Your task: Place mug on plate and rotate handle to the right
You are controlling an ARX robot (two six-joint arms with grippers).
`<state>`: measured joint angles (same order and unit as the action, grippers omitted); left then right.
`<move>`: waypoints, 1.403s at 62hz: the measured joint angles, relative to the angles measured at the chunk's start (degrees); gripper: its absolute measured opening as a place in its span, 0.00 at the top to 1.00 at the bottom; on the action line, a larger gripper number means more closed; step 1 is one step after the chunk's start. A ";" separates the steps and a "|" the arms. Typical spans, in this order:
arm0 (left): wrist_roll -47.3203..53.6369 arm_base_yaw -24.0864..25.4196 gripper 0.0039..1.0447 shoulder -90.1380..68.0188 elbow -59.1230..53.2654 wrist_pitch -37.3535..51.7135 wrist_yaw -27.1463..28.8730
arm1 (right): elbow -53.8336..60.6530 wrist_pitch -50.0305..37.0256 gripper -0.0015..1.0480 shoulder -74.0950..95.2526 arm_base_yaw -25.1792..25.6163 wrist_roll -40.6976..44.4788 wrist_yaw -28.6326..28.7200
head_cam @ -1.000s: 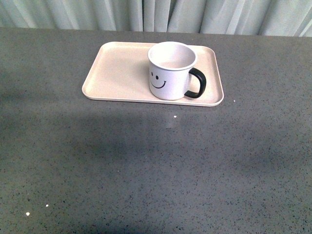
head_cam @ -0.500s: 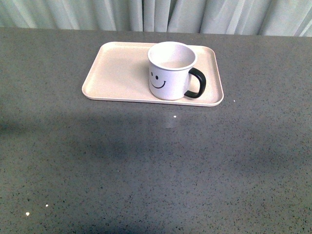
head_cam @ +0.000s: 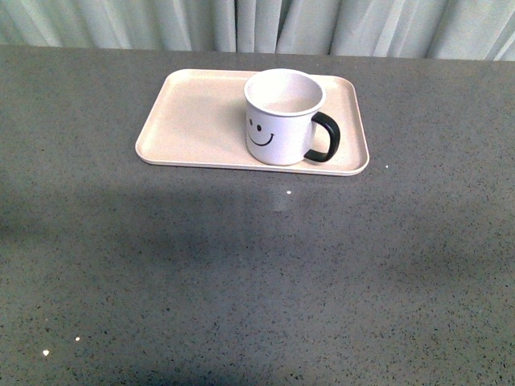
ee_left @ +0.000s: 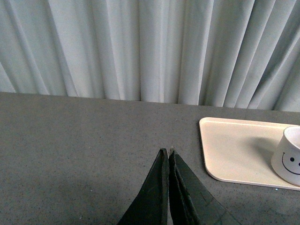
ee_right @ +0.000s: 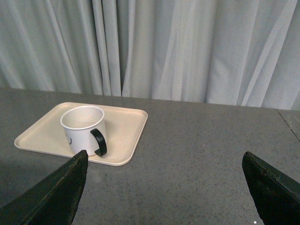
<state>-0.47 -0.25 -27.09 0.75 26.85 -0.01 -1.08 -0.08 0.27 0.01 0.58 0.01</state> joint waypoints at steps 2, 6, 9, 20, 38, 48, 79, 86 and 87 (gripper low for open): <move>0.00 0.00 0.99 0.92 0.00 -0.90 0.00 | 0.00 0.00 0.09 0.00 0.00 0.00 0.00; 0.00 0.00 0.99 2.99 0.00 -2.91 0.00 | 0.00 0.00 0.09 0.00 0.00 0.00 0.00; 0.00 0.00 0.99 4.39 0.00 -4.22 0.00 | 0.00 0.00 0.09 0.00 0.00 0.00 0.00; 0.00 0.00 0.99 8.57 0.00 -8.31 0.00 | 0.00 0.00 0.09 0.00 0.00 0.00 0.00; 0.00 0.00 0.99 14.38 0.00 -14.03 0.00 | 0.00 0.00 0.09 0.00 0.00 0.00 0.00; 0.00 0.00 0.99 16.68 0.00 -16.44 0.00 | 0.00 0.00 0.09 0.00 0.00 0.00 0.00; 0.02 0.04 0.71 26.14 0.02 -26.86 0.00 | 0.00 0.00 0.09 0.00 0.00 0.00 0.00; 0.02 0.04 0.51 26.14 0.02 -26.86 0.00 | -0.07 0.15 0.09 0.15 0.09 0.13 0.39; 0.02 0.04 0.47 26.14 0.02 -26.86 0.00 | -0.92 2.67 0.09 1.64 0.92 1.60 3.28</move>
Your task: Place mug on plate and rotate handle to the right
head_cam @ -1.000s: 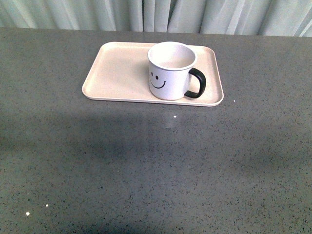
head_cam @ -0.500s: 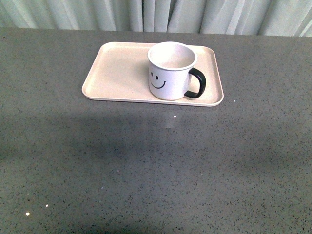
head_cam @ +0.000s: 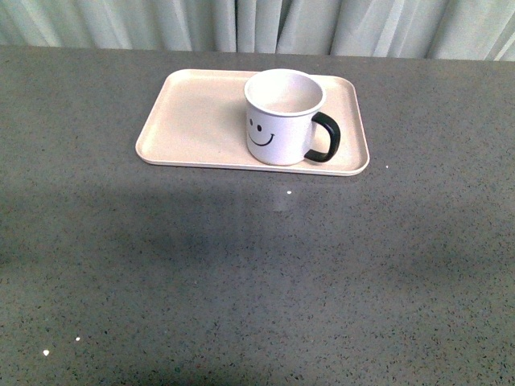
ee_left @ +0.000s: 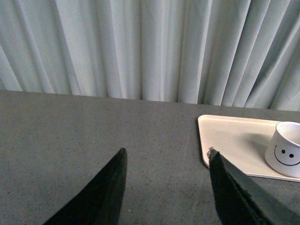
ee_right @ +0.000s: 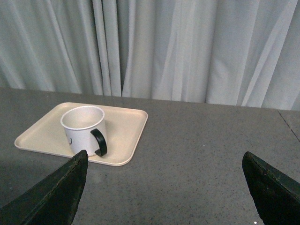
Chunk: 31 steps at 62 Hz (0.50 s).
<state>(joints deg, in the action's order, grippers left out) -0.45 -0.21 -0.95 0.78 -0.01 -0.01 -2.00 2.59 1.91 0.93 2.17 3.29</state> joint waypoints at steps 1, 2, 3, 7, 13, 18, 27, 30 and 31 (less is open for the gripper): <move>0.00 0.00 0.45 0.00 0.00 0.00 0.02 | -0.90 2.12 0.09 0.94 0.68 0.42 2.32; 0.00 0.00 0.42 0.00 0.00 0.00 0.13 | -2.89 6.86 0.09 3.72 2.27 2.69 6.75; 0.00 0.00 0.39 0.00 0.00 0.00 0.11 | -5.18 11.06 0.09 7.52 4.11 4.83 10.62; 0.00 0.02 0.28 0.00 0.00 0.00 -0.07 | -11.80 17.40 0.09 21.07 8.90 10.99 20.17; 0.00 0.02 0.12 0.00 0.00 0.00 0.00 | -21.46 9.27 0.09 40.00 11.21 15.61 22.03; 0.11 0.02 0.09 0.00 0.00 0.00 0.02 | -29.00 1.18 0.09 52.98 10.21 16.59 19.91; 0.13 0.02 0.09 0.02 0.00 0.00 0.00 | -42.66 -3.17 0.09 74.97 5.22 17.11 14.69; 0.13 0.02 0.09 0.02 0.00 0.00 -0.02 | -47.47 -2.29 0.09 81.66 3.30 16.85 13.38; 0.13 0.02 0.09 0.02 0.00 0.00 -0.02 | -48.50 -1.92 0.09 82.95 2.91 16.81 13.11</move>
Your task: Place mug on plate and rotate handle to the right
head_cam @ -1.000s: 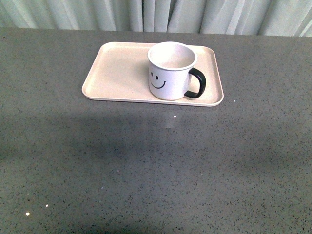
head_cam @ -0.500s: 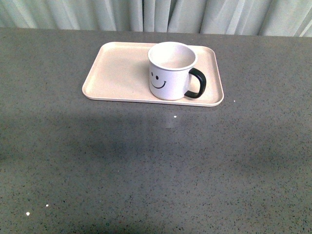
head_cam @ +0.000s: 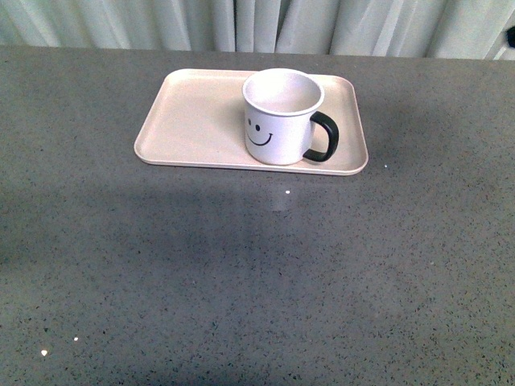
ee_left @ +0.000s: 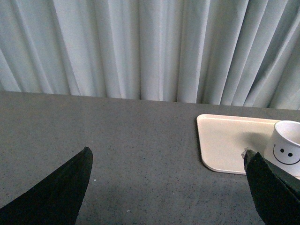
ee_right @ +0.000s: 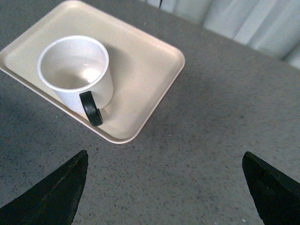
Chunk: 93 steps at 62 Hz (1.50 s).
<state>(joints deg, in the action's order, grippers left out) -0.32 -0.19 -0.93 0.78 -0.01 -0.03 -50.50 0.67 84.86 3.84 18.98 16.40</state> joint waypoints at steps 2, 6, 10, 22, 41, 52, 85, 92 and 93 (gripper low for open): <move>0.00 0.00 0.09 0.00 0.00 0.00 0.00 | -2.93 1.05 0.09 3.63 -1.05 -0.52 -0.61; 0.00 0.00 0.09 0.00 0.00 0.00 0.02 | -10.12 3.72 0.09 11.32 -3.19 -2.71 -1.95; 0.00 0.00 0.09 0.00 0.00 0.00 0.02 | -16.39 6.16 0.09 17.03 -4.81 -4.90 -2.91; 0.00 0.00 0.09 0.00 0.00 0.00 0.02 | -32.48 12.90 0.09 30.38 -9.55 -10.86 -4.74; -0.02 0.00 0.09 0.00 0.00 0.00 0.02 | -41.27 17.86 0.09 39.06 -14.10 -14.32 -8.13; 0.00 0.00 0.09 0.00 0.00 0.00 0.02 | -43.01 19.67 0.21 41.11 -15.02 -16.57 -8.55; 0.00 0.00 0.09 0.00 0.00 0.00 0.02 | -49.16 25.62 0.98 43.58 -15.50 -18.62 -8.92; -0.02 0.00 0.09 0.00 0.00 0.00 0.02 | -53.64 27.28 0.98 44.06 -14.86 -13.81 -7.85; 0.00 0.00 0.09 0.00 0.00 0.00 0.02 | -54.05 27.54 0.98 44.11 -14.78 -13.20 -7.52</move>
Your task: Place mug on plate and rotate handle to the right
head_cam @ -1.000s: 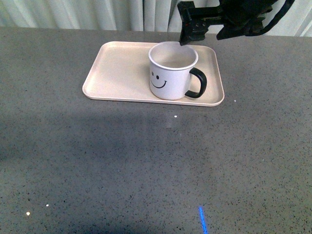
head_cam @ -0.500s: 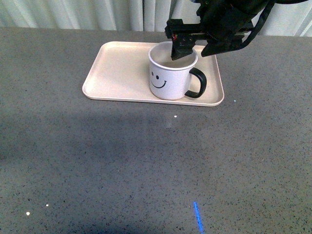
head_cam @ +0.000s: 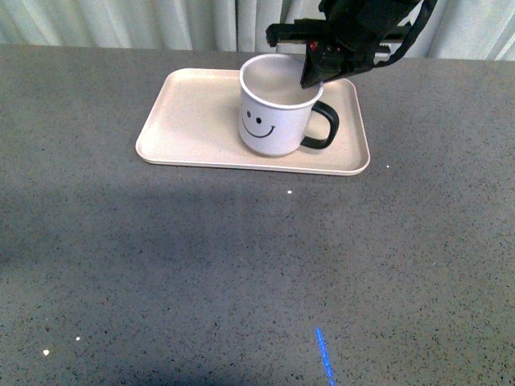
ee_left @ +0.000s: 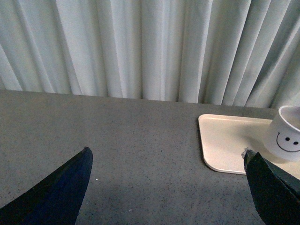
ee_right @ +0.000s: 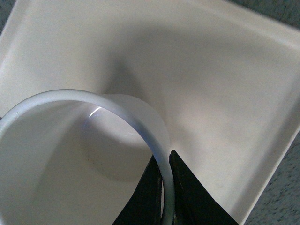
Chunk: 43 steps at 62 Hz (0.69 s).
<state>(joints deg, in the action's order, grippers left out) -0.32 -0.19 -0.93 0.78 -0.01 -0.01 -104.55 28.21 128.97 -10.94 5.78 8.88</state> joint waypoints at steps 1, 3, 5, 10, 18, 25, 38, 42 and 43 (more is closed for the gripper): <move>0.00 0.00 0.09 0.00 0.00 0.00 0.00 | -0.42 0.28 0.98 0.04 0.07 0.33 0.35; 0.00 0.00 0.09 0.00 0.00 0.00 0.00 | -1.60 1.31 0.98 0.24 0.24 2.62 1.42; 0.00 0.00 0.09 0.00 0.00 0.00 0.00 | -2.75 2.49 0.98 0.46 0.46 4.42 2.16; -0.02 0.00 0.09 0.00 0.00 0.00 0.00 | -5.01 4.70 0.98 1.33 0.81 9.46 3.17; 0.00 0.00 0.09 0.00 0.00 0.00 0.00 | -8.66 7.76 0.98 4.22 1.20 16.59 4.02; 0.00 0.00 0.09 0.00 0.00 0.00 0.00 | -11.21 10.23 0.98 7.52 1.27 20.76 4.35; 0.00 0.00 0.09 0.00 0.00 0.00 0.00 | -14.25 12.39 0.98 9.40 1.27 24.90 4.26; 0.00 0.00 0.09 0.00 0.00 0.00 0.00 | -14.78 12.85 0.91 9.86 1.27 25.77 4.22; 0.00 0.00 0.09 0.00 0.00 0.00 0.00 | -14.97 12.96 0.88 10.01 1.27 25.94 4.24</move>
<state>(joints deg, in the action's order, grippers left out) -0.32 -0.19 -0.93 0.78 -0.01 -0.01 -119.52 41.17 138.98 -9.67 31.73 13.13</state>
